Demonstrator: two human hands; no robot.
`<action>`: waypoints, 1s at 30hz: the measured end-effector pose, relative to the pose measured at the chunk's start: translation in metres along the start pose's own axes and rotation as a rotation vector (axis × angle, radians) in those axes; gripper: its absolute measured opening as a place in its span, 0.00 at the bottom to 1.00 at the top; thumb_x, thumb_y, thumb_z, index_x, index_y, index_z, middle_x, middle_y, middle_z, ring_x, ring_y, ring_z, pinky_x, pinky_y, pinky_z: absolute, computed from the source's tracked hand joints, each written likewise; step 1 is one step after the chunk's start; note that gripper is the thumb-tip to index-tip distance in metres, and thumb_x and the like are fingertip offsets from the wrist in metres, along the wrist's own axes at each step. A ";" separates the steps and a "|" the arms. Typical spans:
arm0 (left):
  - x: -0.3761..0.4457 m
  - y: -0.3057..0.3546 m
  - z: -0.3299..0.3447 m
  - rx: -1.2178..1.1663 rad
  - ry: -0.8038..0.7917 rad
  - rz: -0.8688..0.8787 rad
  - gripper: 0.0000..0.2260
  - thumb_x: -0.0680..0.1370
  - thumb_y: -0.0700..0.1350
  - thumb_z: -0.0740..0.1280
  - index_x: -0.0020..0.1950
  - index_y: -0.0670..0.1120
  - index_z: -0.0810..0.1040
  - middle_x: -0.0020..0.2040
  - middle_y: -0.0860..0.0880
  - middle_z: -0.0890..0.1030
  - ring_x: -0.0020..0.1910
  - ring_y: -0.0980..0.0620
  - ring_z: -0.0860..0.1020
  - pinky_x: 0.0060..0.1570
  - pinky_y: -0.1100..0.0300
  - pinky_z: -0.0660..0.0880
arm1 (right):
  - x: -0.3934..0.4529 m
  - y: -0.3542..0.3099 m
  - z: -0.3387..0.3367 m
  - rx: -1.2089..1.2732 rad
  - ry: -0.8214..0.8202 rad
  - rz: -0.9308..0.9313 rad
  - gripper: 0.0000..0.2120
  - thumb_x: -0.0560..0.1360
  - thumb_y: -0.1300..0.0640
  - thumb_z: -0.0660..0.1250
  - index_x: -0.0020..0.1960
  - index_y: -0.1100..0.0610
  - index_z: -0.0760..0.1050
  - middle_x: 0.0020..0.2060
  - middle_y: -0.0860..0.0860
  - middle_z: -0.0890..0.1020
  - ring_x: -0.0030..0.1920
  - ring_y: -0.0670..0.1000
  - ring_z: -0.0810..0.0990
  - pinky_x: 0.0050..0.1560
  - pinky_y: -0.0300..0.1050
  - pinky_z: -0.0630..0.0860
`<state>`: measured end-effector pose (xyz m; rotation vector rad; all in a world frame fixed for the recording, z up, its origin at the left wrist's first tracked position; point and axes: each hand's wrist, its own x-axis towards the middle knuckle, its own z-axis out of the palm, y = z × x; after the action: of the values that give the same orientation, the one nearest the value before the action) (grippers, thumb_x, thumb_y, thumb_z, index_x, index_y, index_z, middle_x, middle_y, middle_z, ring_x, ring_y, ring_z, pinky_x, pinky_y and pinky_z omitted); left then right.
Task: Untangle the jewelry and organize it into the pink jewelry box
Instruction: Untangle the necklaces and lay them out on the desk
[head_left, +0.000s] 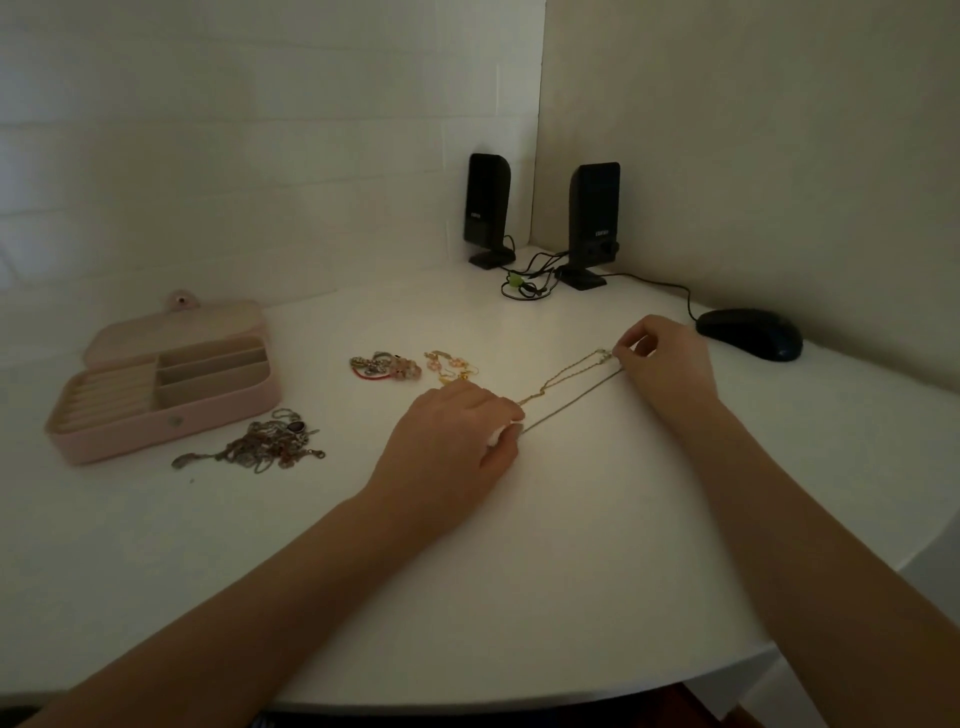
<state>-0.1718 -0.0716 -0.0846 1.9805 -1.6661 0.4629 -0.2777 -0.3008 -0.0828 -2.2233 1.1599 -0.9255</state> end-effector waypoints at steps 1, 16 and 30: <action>0.001 -0.001 0.002 0.006 -0.040 0.037 0.14 0.76 0.50 0.58 0.43 0.47 0.82 0.39 0.52 0.82 0.42 0.51 0.78 0.44 0.60 0.70 | -0.001 0.000 0.001 -0.022 -0.024 -0.021 0.02 0.74 0.57 0.67 0.46 0.54 0.77 0.42 0.50 0.78 0.41 0.48 0.74 0.41 0.42 0.70; -0.006 -0.039 -0.038 -0.042 0.113 -0.202 0.11 0.75 0.49 0.63 0.46 0.46 0.83 0.43 0.48 0.84 0.42 0.49 0.79 0.46 0.58 0.70 | -0.011 -0.019 0.002 0.069 0.017 -0.122 0.05 0.77 0.55 0.64 0.52 0.54 0.73 0.42 0.51 0.77 0.39 0.47 0.74 0.37 0.39 0.69; -0.075 -0.148 -0.094 0.035 -0.216 -0.144 0.18 0.71 0.51 0.56 0.48 0.48 0.82 0.45 0.51 0.82 0.44 0.53 0.78 0.46 0.56 0.75 | -0.106 -0.205 0.121 -0.174 -0.635 -0.865 0.13 0.75 0.52 0.65 0.54 0.58 0.79 0.49 0.56 0.81 0.52 0.55 0.78 0.49 0.45 0.72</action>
<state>-0.0353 0.0611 -0.0734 2.2246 -1.6342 0.2339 -0.1246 -0.0904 -0.0646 -2.8838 -0.0409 -0.3045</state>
